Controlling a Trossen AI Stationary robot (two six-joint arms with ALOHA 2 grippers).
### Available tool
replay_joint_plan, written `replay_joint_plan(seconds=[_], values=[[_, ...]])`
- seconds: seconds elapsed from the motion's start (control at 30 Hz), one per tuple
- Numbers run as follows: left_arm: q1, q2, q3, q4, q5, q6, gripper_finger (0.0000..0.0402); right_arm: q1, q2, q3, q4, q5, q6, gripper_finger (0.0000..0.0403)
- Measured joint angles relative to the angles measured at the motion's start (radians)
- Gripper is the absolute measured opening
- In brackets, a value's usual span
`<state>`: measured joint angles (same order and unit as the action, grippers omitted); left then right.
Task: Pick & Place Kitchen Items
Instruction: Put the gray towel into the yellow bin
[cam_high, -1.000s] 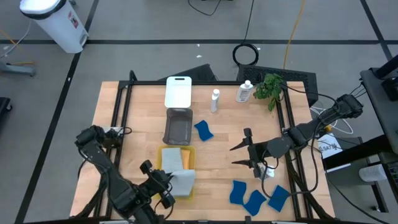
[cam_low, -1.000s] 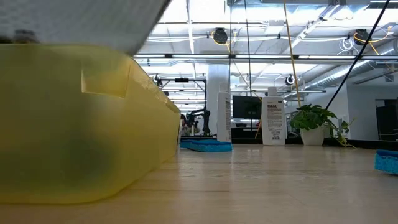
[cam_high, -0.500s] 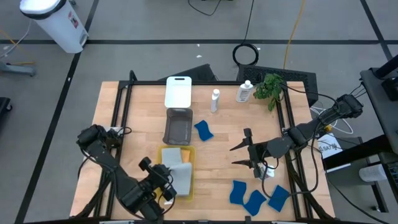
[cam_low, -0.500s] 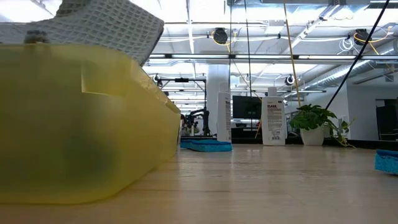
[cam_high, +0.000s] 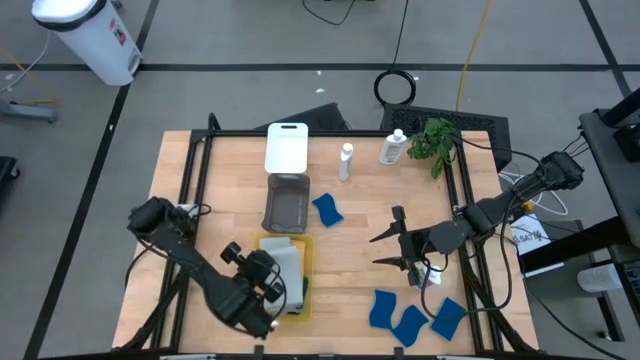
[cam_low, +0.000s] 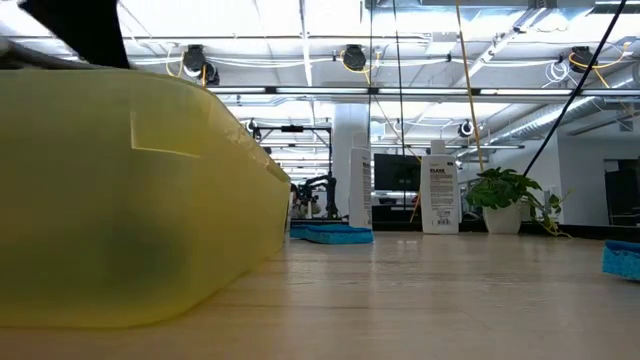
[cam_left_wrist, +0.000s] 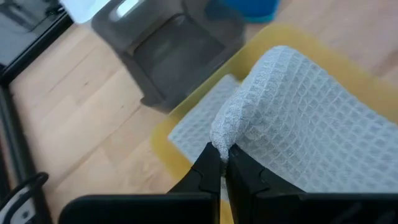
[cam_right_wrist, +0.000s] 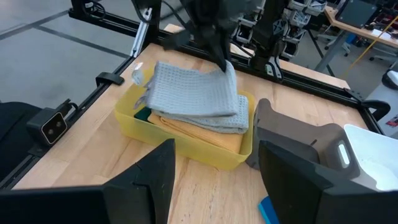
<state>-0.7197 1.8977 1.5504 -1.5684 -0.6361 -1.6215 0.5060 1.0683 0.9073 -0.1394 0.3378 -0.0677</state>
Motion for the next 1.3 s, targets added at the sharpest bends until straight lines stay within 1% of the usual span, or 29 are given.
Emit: replay_joint_plan(seconds=[0.17, 0.37, 0.47, 0.57, 0.77, 0.87, 0.97, 1.1, 1.2, 1.3], values=[[0.039, 0.000, -0.052, 0.029, 0.036, 0.018, 0.0014, 0.000, 0.000, 0.000, 0.000, 0.000, 0.000, 0.0196], [0.077, 0.000, -0.091, 0.135, 0.056, 0.147, 0.0005, 0.000, 0.000, 0.000, 0.000, 0.000, 0.000, 0.0196], [0.098, 0.000, -0.112, 0.173, 0.073, 0.177, 0.0021, 0.000, 0.000, 0.000, 0.000, 0.000, 0.000, 0.0196], [0.113, 0.000, -0.134, 0.179, 0.102, 0.182, 0.0039, 0.000, 0.000, 0.000, -0.001, 0.000, 0.000, 0.0196], [0.137, 0.000, -0.201, 0.186, 0.163, 0.149, 0.0031, 0.000, 0.000, -0.009, 0.001, 0.000, 0.000, 0.0196], [0.149, 0.000, -0.212, 0.185, 0.193, 0.133, 0.0039, 0.000, 0.000, -0.020, 0.000, 0.000, 0.000, 0.0196], [0.153, 0.000, -0.203, 0.184, 0.201, 0.131, 0.0070, 0.000, 0.000, -0.025, 0.000, 0.000, 0.000, 0.0196], [0.152, 0.000, -0.175, 0.167, 0.201, 0.140, 0.0138, 0.000, 0.000, -0.025, 0.008, 0.000, 0.000, 0.0196], [0.152, -0.004, -0.137, 0.130, 0.219, 0.175, 0.0191, 0.000, 0.000, -0.025, 0.017, 0.000, -0.002, 0.0196], [0.148, -0.028, -0.090, 0.097, 0.225, 0.217, 0.0233, 0.000, 0.000, -0.025, 0.018, 0.000, -0.004, 0.0196]])
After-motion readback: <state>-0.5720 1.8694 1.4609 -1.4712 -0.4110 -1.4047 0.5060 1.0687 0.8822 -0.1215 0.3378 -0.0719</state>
